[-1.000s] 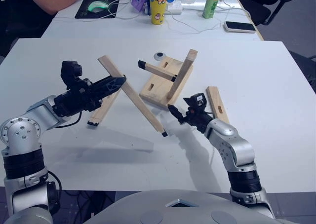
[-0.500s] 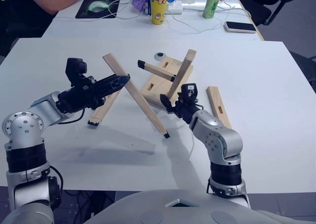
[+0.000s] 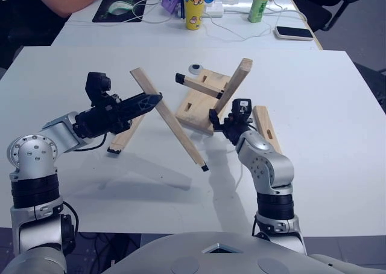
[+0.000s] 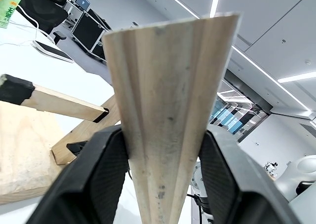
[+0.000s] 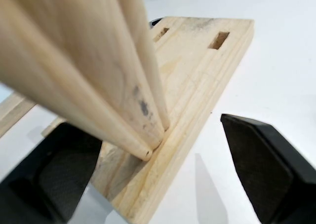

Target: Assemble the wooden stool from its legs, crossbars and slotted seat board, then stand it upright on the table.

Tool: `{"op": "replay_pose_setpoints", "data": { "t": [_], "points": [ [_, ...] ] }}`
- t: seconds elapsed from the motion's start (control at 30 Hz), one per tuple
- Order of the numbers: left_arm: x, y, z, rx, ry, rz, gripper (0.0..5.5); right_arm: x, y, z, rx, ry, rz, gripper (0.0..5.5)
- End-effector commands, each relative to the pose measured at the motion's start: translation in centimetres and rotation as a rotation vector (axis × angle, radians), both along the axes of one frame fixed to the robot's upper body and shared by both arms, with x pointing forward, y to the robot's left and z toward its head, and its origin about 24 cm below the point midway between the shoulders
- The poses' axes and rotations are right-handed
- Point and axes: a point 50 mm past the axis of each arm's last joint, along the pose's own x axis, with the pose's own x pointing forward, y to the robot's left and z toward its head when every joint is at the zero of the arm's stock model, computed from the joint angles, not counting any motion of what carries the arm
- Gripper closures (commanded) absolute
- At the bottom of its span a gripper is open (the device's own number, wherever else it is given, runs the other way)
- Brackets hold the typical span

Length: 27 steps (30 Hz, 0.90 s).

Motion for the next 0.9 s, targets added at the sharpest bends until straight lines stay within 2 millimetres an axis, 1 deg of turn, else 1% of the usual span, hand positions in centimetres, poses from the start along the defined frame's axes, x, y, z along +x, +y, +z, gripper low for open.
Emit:
{"op": "replay_pose_setpoints", "data": {
  "t": [0.03,0.13,0.27,0.3,0.33,0.4,0.53,0.73,0.9],
  "points": [
    [0.0,0.1,0.3,0.004,-0.024,0.021,3.41,0.5,-0.9,1.3,-0.068,-0.051,0.011,1.33],
    [-0.1,0.2,0.3,0.003,-0.028,0.032,3.41,0.5,-1.6,1.3,-0.056,-0.028,-0.014,1.33],
    [-0.1,0.1,0.3,0.000,-0.029,0.038,3.41,0.4,-1.2,1.3,0.009,0.007,-0.017,1.85],
    [-0.1,0.1,0.3,0.000,-0.029,0.038,3.41,0.3,-1.0,1.2,0.031,0.029,-0.018,2.08],
    [-0.1,0.1,0.3,0.000,-0.030,0.039,3.41,0.2,-0.9,1.1,0.042,0.047,-0.019,2.15],
    [-0.1,0.1,0.3,0.001,-0.030,0.040,3.41,0.0,-0.7,1.1,0.067,0.071,-0.023,2.49],
    [-0.1,0.1,0.2,-0.001,-0.029,0.042,3.41,-0.1,-0.5,1.4,0.085,0.085,-0.033,3.09],
    [-0.2,0.2,0.1,-0.001,-0.024,0.046,3.41,0.1,-0.8,1.7,0.070,0.066,-0.061,4.09],
    [-0.4,0.2,-0.1,-0.003,-0.020,0.050,3.41,-0.1,-1.2,1.4,0.044,0.082,-0.053,4.43]
  ]
}}
